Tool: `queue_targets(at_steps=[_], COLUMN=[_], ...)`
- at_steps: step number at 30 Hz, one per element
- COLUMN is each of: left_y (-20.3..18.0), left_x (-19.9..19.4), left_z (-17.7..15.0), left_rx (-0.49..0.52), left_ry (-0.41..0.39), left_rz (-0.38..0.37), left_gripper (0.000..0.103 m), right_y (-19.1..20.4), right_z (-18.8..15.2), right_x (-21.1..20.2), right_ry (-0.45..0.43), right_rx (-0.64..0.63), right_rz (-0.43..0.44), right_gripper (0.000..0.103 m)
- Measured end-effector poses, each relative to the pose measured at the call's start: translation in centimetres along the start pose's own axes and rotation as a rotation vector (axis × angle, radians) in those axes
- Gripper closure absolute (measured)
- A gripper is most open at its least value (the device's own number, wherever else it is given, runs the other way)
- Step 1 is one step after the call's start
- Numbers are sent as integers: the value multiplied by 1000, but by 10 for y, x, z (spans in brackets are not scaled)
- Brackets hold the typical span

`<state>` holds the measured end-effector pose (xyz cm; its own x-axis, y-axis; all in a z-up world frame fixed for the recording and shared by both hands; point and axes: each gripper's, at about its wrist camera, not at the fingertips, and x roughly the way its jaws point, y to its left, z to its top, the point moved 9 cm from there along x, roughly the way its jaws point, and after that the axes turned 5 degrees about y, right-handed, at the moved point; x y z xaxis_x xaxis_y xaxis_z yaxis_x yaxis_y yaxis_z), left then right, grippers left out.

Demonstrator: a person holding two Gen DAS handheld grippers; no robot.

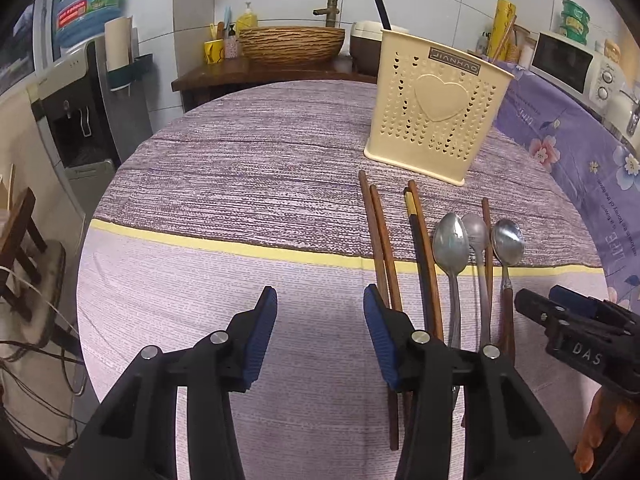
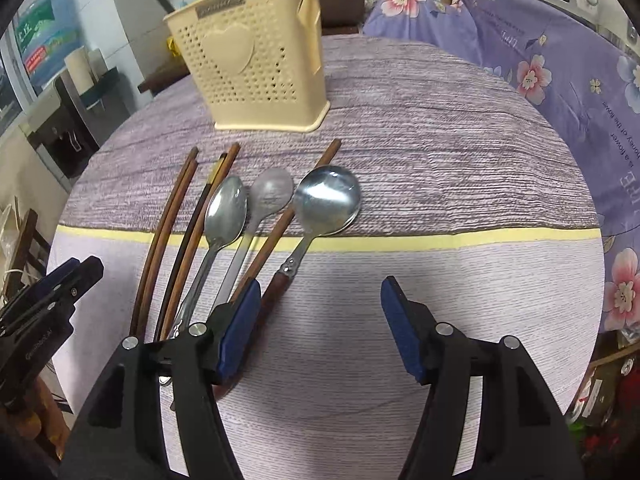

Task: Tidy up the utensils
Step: 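Bring both open tools back to the utensils on the table, then grasp a brown chopstick with the left tool while the right tool grasps the brown-handled spoon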

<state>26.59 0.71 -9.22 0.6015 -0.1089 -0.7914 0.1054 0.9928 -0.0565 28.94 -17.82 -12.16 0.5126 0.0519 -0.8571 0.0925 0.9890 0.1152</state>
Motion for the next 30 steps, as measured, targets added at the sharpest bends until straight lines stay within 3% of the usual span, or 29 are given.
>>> queue_targets(at_steps=[14,22,30], left_y=[-6,-14,-29], left_x=[1,4,9], left_z=[-6,-9,-18], left_rx=[4,20,65], left_ry=[11,34,65], left_rz=[-13,-29,-38], left_gripper=[58,58,58], right_y=[12,-23,-35], right_z=[-2,-5,-6], right_x=[13,3,2], right_ry=[63,66,32], right_rx=[-105,-132,-92], right_rz=[-118,-192,-156], right_gripper=[36,33,29])
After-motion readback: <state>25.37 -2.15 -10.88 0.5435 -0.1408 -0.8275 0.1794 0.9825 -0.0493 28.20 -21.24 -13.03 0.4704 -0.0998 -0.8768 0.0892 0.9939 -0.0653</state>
